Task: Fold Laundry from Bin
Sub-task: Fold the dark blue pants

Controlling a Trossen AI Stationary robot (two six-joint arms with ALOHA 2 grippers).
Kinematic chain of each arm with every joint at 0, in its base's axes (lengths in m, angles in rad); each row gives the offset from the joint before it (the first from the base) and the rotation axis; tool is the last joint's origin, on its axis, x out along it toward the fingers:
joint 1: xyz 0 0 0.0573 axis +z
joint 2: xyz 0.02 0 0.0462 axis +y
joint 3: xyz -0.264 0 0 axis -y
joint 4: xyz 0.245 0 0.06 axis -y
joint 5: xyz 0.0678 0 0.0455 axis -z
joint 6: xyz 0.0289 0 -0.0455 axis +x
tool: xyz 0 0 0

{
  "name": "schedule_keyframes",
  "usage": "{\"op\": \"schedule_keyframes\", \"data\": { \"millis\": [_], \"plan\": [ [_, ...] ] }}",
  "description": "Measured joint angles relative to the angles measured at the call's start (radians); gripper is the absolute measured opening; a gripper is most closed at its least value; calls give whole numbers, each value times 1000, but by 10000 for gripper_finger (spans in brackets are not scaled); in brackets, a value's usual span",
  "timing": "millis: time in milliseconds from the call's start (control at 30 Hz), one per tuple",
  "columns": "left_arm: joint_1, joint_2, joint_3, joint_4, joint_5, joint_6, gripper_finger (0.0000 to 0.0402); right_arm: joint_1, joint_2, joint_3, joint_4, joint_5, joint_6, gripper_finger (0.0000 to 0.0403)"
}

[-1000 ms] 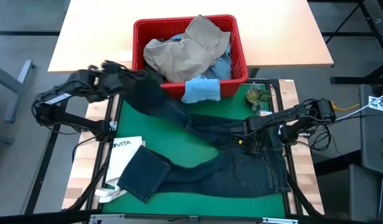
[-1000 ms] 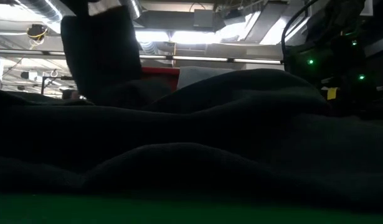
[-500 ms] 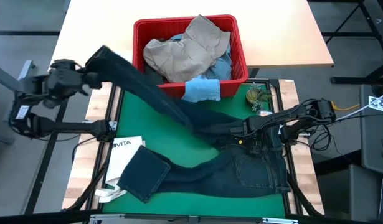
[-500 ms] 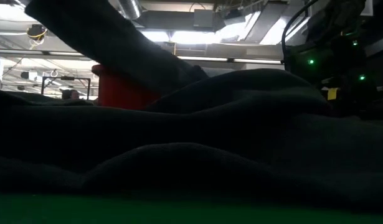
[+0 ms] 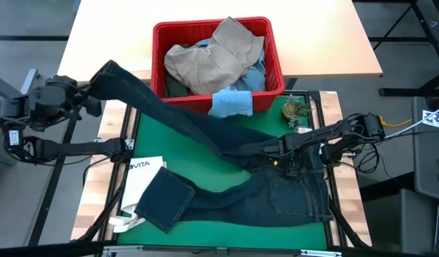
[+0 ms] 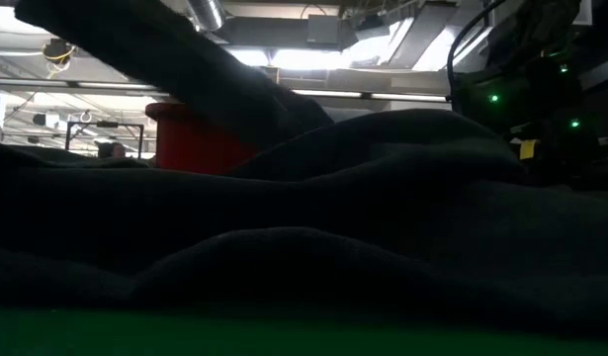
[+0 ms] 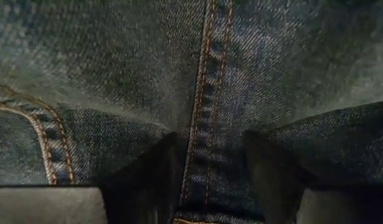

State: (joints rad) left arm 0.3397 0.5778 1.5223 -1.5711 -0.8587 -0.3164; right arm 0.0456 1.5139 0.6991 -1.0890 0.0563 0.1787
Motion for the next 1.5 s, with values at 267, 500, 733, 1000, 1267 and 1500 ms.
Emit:
{"op": "schedule_keyframes", "data": {
  "millis": [267,500,733,1000,1267,1500],
  "plan": [
    [0,-70,-1,0,-71,145,2,0,0,-1,14,12,-36,188],
    [0,-115,-1,0,-19,194,2,0,0,0,29,8,-77,188],
    [0,-129,-1,0,38,220,2,0,0,0,34,5,-78,188],
    [1,-130,-7,0,235,222,2,0,0,1,38,2,-78,188],
    [1,-130,-7,0,331,150,35,-1,0,1,41,-23,-79,219],
    [0,-130,-7,2,313,37,92,0,0,3,39,-24,-80,244]
  ]
}}
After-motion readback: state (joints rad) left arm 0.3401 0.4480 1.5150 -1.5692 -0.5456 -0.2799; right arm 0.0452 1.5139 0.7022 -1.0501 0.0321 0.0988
